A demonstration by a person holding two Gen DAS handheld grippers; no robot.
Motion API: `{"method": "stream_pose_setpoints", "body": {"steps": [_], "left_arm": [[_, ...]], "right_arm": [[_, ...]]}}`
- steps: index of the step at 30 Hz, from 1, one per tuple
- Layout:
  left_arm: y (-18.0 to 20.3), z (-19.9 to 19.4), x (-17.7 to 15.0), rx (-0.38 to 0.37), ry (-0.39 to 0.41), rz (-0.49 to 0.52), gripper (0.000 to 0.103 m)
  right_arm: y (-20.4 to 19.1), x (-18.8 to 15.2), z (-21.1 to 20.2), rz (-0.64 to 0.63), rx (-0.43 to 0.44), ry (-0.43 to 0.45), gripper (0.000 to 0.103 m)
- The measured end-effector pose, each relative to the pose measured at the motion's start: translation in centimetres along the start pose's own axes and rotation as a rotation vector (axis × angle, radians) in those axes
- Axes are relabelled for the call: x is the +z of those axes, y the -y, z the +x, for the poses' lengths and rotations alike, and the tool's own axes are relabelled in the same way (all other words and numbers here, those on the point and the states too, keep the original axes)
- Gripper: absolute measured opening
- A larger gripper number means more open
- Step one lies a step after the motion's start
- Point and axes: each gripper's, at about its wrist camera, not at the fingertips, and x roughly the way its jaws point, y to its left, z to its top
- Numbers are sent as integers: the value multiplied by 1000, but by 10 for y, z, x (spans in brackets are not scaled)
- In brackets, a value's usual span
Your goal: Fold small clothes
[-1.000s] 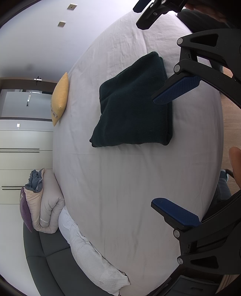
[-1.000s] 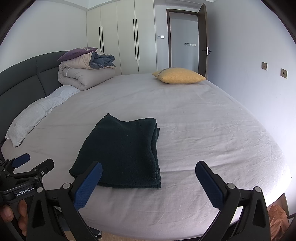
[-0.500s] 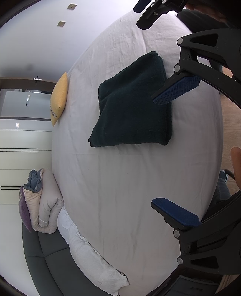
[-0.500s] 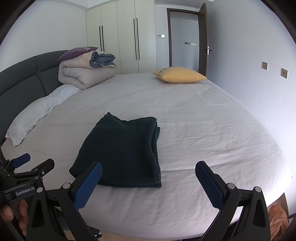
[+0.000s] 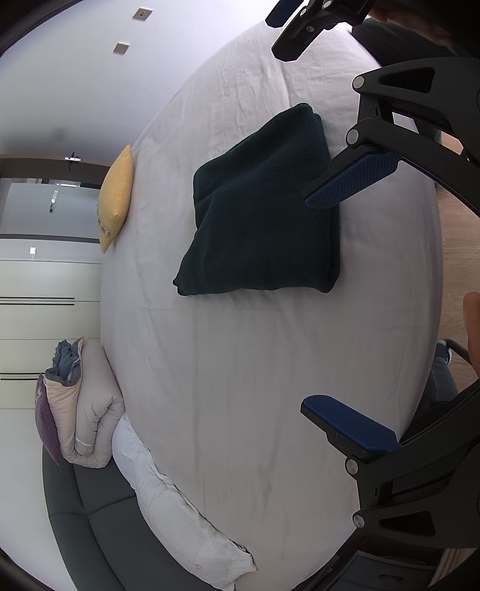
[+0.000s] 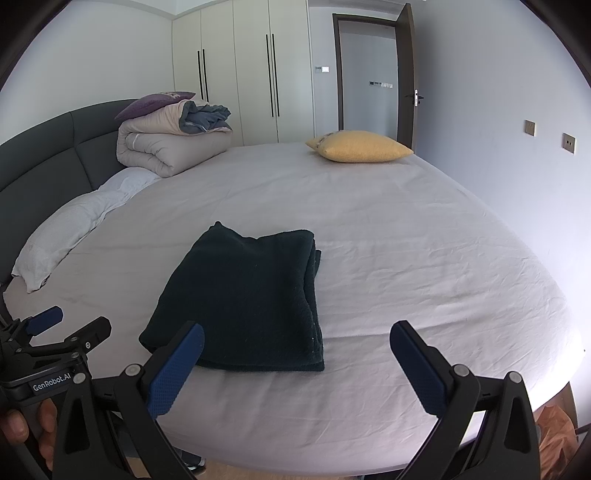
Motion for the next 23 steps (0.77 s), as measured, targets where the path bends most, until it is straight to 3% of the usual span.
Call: {"method": "stream_pose_setpoints", "body": {"steps": [23], "left_arm": [[-3, 10, -1, -18, -36, -15, 103]], "right_arm": [[-5, -23, -11, 39, 23, -27, 103]]}}
